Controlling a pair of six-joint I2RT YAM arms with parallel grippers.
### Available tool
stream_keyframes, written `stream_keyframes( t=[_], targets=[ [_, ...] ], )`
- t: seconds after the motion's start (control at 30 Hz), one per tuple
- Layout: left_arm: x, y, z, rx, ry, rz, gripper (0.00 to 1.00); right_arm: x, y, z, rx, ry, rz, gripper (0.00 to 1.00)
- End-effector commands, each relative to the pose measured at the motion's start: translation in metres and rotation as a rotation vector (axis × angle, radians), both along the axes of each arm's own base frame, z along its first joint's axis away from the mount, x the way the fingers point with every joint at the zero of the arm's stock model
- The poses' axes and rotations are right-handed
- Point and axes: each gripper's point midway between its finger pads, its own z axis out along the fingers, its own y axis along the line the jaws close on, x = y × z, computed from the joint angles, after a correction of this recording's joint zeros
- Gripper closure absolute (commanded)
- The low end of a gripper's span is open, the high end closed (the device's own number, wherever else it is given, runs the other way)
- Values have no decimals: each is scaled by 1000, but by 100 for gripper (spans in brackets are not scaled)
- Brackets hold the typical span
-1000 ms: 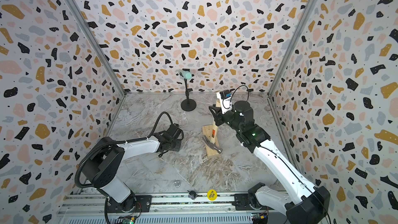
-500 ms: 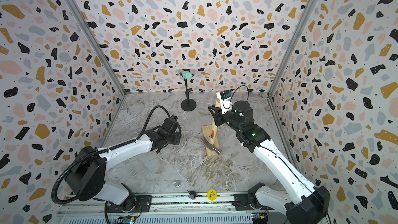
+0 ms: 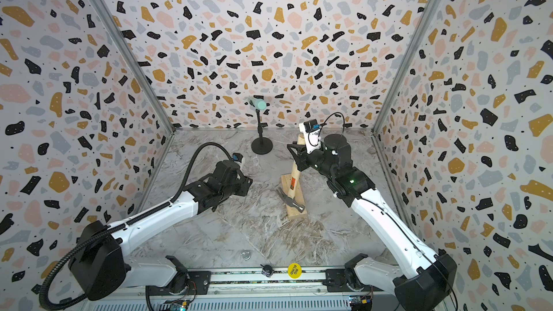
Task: Use a claw hammer to pull out a nail
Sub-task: Place the nail at the center of the board.
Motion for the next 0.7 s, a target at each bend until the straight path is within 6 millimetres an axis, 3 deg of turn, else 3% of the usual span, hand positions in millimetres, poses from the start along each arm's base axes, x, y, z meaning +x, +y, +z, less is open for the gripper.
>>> stream_keyframes(
  t=[0.0, 0.27, 0.67],
  targets=[
    [0, -4, 18, -50, -65, -30, 56, -10, 2, 55, 111, -90, 37, 100],
    [-10, -11, 47, -98, -159, -70, 53, -3, 5, 48, 152, -35, 80, 100],
    [-25, -34, 72, -54, -272, -103, 51, 8, 9, 29, 226, 60, 134, 100]
  ],
)
